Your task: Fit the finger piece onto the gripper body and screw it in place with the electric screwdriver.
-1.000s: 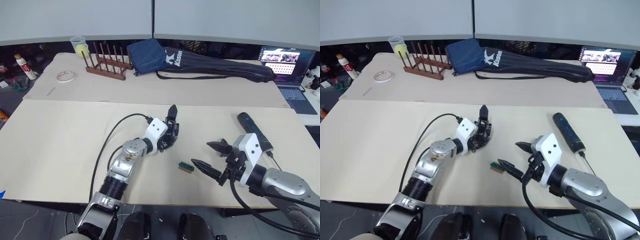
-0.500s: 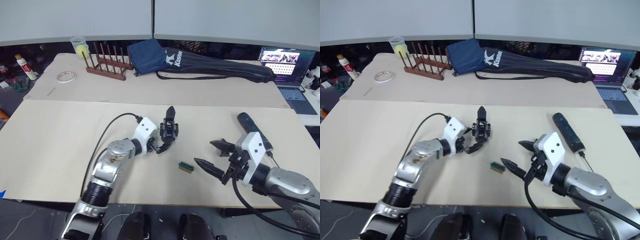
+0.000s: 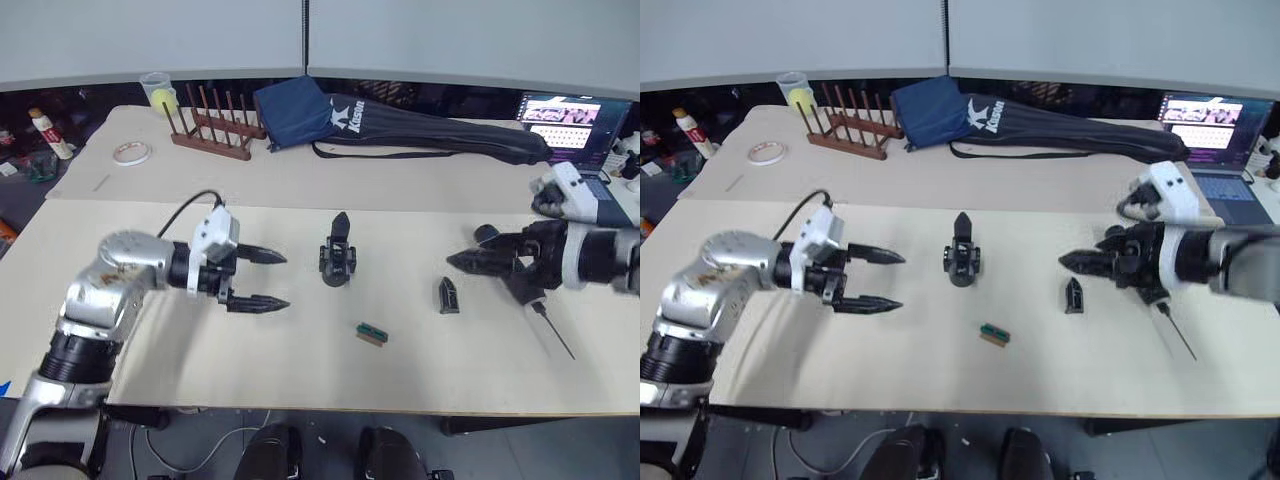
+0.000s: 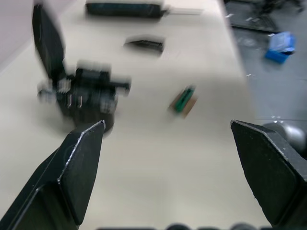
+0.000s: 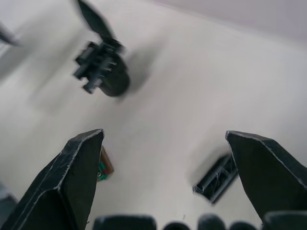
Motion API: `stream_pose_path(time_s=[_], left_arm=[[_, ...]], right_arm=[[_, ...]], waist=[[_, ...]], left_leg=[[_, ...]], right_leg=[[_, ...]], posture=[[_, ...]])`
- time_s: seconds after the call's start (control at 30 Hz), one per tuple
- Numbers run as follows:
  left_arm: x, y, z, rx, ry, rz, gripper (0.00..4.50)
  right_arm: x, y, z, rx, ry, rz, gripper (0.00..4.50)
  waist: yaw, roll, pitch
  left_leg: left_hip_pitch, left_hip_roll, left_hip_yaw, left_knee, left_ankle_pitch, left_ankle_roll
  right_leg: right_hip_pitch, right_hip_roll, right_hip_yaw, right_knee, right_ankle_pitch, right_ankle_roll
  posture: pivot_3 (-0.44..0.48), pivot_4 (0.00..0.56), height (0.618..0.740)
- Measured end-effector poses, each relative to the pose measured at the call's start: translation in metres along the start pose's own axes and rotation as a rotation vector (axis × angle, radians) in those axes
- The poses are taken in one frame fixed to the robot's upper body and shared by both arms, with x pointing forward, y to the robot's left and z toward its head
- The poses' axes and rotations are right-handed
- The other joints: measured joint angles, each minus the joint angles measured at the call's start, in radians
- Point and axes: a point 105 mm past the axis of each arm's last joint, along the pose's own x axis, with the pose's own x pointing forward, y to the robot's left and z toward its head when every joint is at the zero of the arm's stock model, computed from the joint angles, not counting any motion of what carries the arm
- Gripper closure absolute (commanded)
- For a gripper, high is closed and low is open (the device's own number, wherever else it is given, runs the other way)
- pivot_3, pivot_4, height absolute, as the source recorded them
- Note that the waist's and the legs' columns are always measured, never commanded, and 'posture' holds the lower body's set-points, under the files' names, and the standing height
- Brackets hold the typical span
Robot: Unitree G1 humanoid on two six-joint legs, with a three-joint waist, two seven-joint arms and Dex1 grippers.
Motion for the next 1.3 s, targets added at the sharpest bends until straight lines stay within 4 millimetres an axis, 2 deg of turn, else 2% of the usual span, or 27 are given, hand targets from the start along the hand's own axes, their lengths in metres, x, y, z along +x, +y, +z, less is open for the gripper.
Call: stream_pose_path(time_s=[0.13,0.27,0.4,0.6,0.7,0.77,0.8,0.9,0.97,1.03,1.13,1.3], left_arm=[[0.004,-0.007,0.007,0.036,-0.007,-0.040,0.07],[0.009,-0.018,0.016,0.073,-0.022,-0.080,0.07],[0.013,-0.024,0.021,0.098,-0.031,-0.094,0.07],[0.016,-0.018,0.023,0.089,-0.044,-0.034,0.00],[0.017,-0.015,0.025,0.093,-0.045,-0.015,0.00],[0.016,-0.011,0.025,0.079,-0.044,0.008,0.00],[0.015,-0.007,0.024,0.063,-0.043,0.026,0.00],[0.015,0.002,0.027,0.008,-0.082,0.076,0.00],[0.014,0.007,0.033,-0.041,-0.137,0.115,0.00],[0.017,0.014,0.043,-0.102,-0.201,0.159,0.00],[0.025,0.025,0.054,-0.208,-0.296,0.227,0.00],[0.051,0.049,0.066,-0.372,-0.410,0.352,0.00]], right_arm=[[0.025,-0.020,-0.011,0.107,0.169,-0.066,0.00],[0.045,-0.029,-0.013,0.186,0.257,-0.097,0.00],[0.061,-0.033,-0.024,0.232,0.337,-0.121,0.00],[0.079,-0.027,-0.032,0.226,0.391,-0.109,1.79],[0.086,-0.023,-0.035,0.215,0.404,-0.097,2.97],[0.085,-0.024,-0.038,0.197,0.402,-0.097,3.39],[0.083,-0.025,-0.039,0.181,0.397,-0.097,3.39],[0.069,-0.034,-0.034,0.046,0.303,-0.105,3.39],[0.057,-0.036,-0.021,-0.066,0.214,-0.094,3.39],[0.051,-0.030,-0.005,-0.218,0.108,-0.059,3.39],[0.048,-0.011,0.016,-0.451,-0.079,-0.003,3.39],[0.038,0.042,0.050,-0.714,-0.393,0.054,3.39]], waist=[[-0.005,0.000,0.000],[-0.014,0.000,0.000],[-0.013,0.000,0.000],[-0.017,0.000,0.000],[-0.016,0.000,0.000],[-0.013,0.000,0.000],[-0.013,0.000,0.000],[-0.003,0.001,0.001],[-0.005,0.001,0.001],[-0.007,0.001,0.001],[-0.010,0.000,0.001],[-0.002,0.000,0.002]], left_leg=[[-0.001,0.000,0.003,0.000,0.000,0.000],[-0.001,0.000,0.003,0.000,0.001,-0.001],[-0.001,0.000,0.002,0.000,0.002,-0.001],[-0.001,0.000,0.002,0.000,0.002,-0.001],[-0.001,0.000,0.002,0.000,0.002,-0.001],[-0.001,0.000,0.002,0.000,0.002,-0.001],[-0.001,0.000,0.002,0.000,0.002,-0.001],[-0.001,-0.001,0.001,0.000,0.002,-0.001],[-0.001,-0.001,0.001,0.000,0.002,-0.001],[-0.001,0.000,0.001,0.000,0.003,-0.002],[0.000,0.000,0.001,0.000,0.003,-0.003],[0.000,-0.001,0.000,0.000,0.006,-0.004]], right_leg=[[-0.001,0.000,0.001,0.000,0.000,0.001],[-0.001,0.000,0.000,0.001,0.000,0.002],[-0.001,0.000,0.000,0.002,0.000,0.002],[-0.001,0.001,0.000,0.002,0.000,0.002],[-0.001,0.001,0.000,0.002,0.000,0.002],[-0.001,0.001,0.000,0.002,0.000,0.002],[-0.001,0.001,0.000,0.002,0.000,0.002],[-0.001,0.000,0.001,0.002,0.000,0.004],[-0.001,0.001,0.001,0.002,0.000,0.004],[-0.001,0.001,0.000,0.002,0.000,0.004],[-0.001,0.001,0.001,0.004,0.000,0.004],[0.000,0.001,0.000,0.004,0.000,0.004]], posture=[[0.000,0.150,0.730],[0.000,0.150,0.730],[0.000,0.150,0.730],[0.000,0.150,0.730],[0.000,0.150,0.730],[0.000,0.150,0.730],[0.000,0.150,0.730],[0.000,0.150,0.730],[0.000,0.150,0.730],[0.000,0.150,0.730],[0.000,0.150,0.730],[0.000,0.150,0.730]])
